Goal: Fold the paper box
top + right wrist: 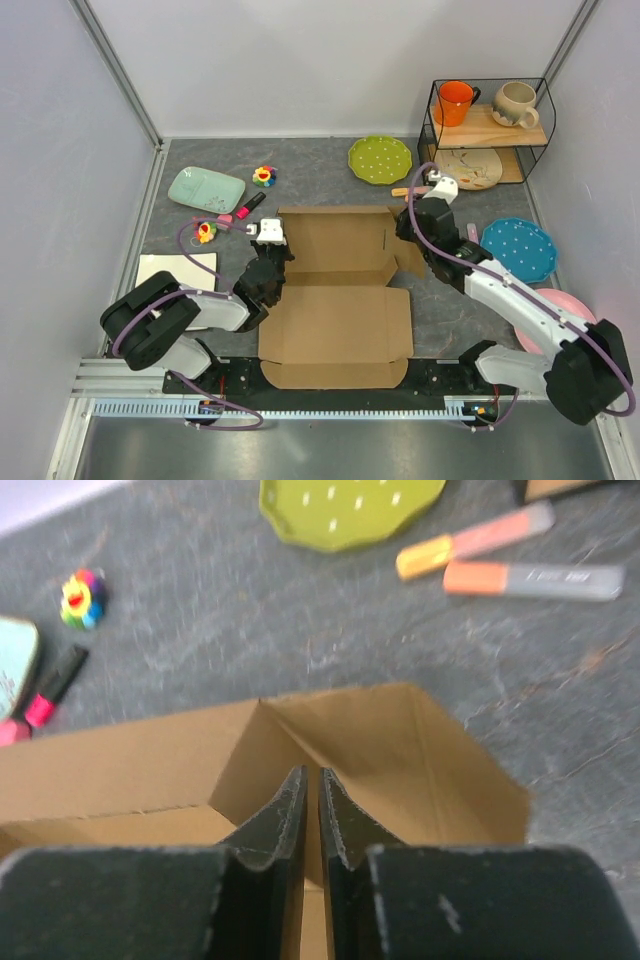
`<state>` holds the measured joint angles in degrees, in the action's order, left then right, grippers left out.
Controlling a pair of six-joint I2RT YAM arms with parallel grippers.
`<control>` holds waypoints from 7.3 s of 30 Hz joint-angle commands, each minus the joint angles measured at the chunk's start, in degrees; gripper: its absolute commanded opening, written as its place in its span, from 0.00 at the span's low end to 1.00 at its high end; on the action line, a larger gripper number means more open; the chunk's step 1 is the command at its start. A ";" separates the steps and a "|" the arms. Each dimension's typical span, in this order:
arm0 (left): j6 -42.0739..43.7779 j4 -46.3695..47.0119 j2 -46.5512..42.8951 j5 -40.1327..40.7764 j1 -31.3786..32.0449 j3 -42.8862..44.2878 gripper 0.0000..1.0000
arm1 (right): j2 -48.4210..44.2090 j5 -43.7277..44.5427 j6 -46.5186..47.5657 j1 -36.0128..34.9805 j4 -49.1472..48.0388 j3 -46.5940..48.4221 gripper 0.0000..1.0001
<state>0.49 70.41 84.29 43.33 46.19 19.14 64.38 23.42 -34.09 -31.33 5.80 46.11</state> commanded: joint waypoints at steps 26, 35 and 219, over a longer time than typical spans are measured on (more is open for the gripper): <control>-1.98 2.71 -0.79 -0.26 -2.43 2.66 0.02 | -4.02 2.33 2.09 4.79 -2.02 -9.11 0.67; -1.99 1.83 -1.41 -0.35 -2.43 1.69 0.02 | -2.15 -2.58 3.24 5.67 -8.53 -10.69 0.27; 2.76 2.35 2.02 -4.84 -2.34 0.91 0.02 | -30.35 -5.30 9.92 -10.15 -7.91 -22.91 0.98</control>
<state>0.99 70.43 86.61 34.24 43.22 19.88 41.06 24.32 -21.54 -41.17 -5.30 23.16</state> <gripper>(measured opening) 0.071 0.981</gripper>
